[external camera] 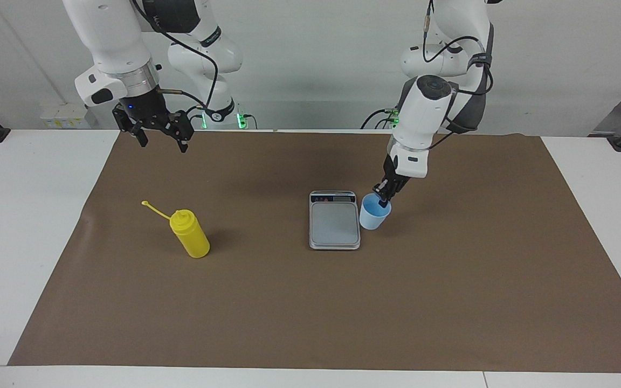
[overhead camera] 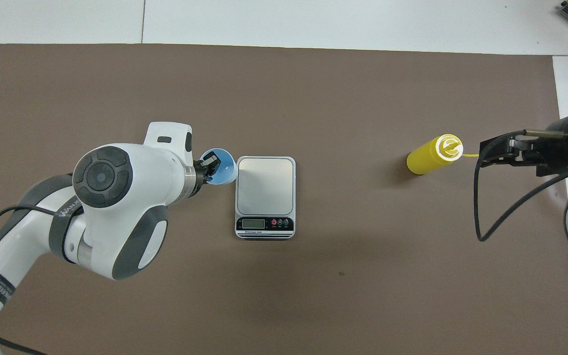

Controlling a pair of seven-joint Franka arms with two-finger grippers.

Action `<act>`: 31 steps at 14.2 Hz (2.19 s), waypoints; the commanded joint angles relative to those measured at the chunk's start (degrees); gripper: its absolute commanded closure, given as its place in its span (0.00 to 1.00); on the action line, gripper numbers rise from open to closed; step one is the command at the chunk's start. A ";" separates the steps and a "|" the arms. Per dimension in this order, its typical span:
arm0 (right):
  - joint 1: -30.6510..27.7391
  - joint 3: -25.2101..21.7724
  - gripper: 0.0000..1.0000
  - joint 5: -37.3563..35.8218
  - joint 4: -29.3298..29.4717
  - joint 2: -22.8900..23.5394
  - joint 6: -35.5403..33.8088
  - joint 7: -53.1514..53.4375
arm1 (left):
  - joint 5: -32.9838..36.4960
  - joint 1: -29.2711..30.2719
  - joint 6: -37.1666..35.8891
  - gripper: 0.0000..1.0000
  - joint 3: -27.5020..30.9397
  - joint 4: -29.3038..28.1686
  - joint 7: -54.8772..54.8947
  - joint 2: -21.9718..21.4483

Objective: Pour seasoning into cup on scale with both arms
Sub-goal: 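Carry the cup with the left gripper onto the scale, then lower the cup onto the scale and open the left gripper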

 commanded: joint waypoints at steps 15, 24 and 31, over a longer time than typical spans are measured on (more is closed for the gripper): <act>-0.74 0.32 0.00 0.66 0.14 -0.06 0.14 0.23 | 14.51 -4.03 -10.19 0.95 -6.57 12.54 -10.56 12.08; -0.65 0.32 0.00 0.66 0.14 -0.06 0.05 0.32 | 16.00 -4.73 -7.21 0.95 -6.74 12.02 -13.46 14.11; -0.74 0.32 0.00 0.66 0.14 -0.06 0.05 0.32 | 16.53 -4.64 -7.90 0.62 -6.74 12.45 -13.19 14.19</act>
